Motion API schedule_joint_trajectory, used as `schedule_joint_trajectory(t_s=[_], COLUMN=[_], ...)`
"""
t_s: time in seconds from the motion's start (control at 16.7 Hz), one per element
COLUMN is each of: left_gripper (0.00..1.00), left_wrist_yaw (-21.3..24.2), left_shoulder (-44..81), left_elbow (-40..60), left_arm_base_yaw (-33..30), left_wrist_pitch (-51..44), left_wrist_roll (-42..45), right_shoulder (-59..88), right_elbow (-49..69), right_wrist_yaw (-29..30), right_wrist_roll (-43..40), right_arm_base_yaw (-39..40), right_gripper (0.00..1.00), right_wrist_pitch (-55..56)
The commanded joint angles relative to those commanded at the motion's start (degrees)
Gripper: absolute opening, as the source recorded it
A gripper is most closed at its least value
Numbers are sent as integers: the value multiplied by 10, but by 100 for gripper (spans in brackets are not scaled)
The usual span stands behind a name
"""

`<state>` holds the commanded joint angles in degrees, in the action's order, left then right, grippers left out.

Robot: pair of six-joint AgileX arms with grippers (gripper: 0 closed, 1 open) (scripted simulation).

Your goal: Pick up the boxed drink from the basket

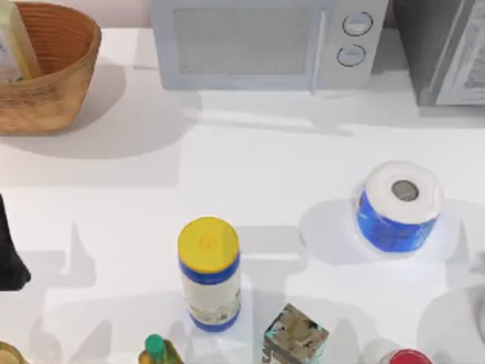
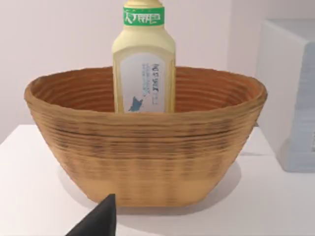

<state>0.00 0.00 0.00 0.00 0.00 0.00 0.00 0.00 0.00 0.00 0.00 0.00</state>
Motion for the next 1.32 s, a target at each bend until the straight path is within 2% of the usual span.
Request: schedule_joint_trajectory(t_s=[0.24, 0.48, 0.78, 1.32], left_gripper=[100, 100, 100, 100], left_wrist_yaw=[1, 8, 25, 63], left_shoulder=[17, 119, 326, 769], left_elbow=[5, 43, 130, 310], left_arm_base_yaw=[1, 9, 22, 49], left_wrist_pitch=[8, 65, 191, 456], left_wrist_roll=[-2, -3, 0, 5], right_shoulder=[0, 0, 0, 0], right_elbow=[0, 0, 0, 0], right_wrist_yaw=[0, 0, 0, 0], right_wrist_roll=[0, 0, 0, 0], right_arm_base_yaw=[0, 0, 0, 0], right_gripper=[100, 100, 100, 100], right_wrist_pitch=[0, 0, 0, 0])
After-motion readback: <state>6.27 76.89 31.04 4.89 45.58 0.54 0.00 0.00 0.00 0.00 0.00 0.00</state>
